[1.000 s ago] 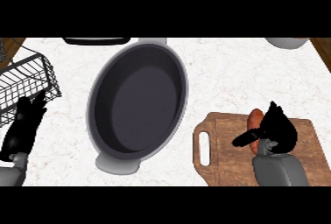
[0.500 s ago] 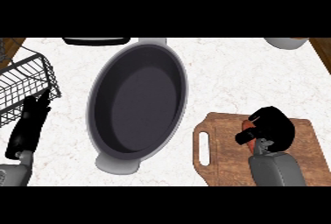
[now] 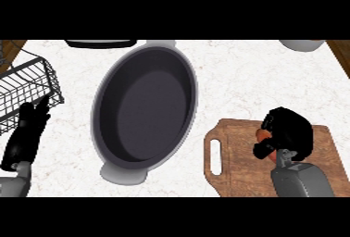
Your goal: Pick the sweet potato from the cutting board and place it in the pot
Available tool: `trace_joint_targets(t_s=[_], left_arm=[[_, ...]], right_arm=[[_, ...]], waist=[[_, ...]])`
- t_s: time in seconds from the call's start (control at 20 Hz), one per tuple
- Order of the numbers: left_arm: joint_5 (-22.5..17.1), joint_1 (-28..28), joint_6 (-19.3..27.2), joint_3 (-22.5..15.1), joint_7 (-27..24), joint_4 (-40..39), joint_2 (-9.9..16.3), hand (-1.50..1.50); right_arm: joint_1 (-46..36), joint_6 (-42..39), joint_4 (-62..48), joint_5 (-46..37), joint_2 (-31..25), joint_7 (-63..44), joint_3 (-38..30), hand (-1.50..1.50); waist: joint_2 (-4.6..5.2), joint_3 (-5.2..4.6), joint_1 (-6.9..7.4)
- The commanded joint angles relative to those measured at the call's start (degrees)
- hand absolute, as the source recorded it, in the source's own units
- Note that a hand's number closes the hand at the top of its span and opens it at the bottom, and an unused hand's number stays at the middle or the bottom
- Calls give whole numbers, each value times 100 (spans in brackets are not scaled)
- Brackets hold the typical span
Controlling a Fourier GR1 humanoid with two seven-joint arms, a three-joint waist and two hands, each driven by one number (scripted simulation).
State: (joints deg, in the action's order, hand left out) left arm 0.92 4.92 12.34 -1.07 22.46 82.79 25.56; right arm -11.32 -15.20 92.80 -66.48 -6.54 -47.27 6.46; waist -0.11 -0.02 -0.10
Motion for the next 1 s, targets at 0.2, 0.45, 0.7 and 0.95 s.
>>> trace_joint_targets(t_s=[0.2, 0.45, 0.7, 0.95], left_arm=[[86, 106, 19, 68, -278, -393, -134, 0], [131, 33, 88, 63, -99, -220, -243, 0], [79, -85, -110, 115, -13, 46, -32, 0], [28, 161, -205, 269, 100, -98, 25, 0]], right_arm=[[731, -409, 987, 638, -1389, 2517, 489, 150], [824, -436, 2470, 1136, -1519, 2509, -258, 150], [188, -181, 3464, 1633, -1313, 2667, -602, 150], [-323, -249, 4375, 1814, -868, 2160, -365, 150]], waist=[[4, 1, -84], [-16, 0, -120], [-40, 2, -67], [-15, -3, -22]])
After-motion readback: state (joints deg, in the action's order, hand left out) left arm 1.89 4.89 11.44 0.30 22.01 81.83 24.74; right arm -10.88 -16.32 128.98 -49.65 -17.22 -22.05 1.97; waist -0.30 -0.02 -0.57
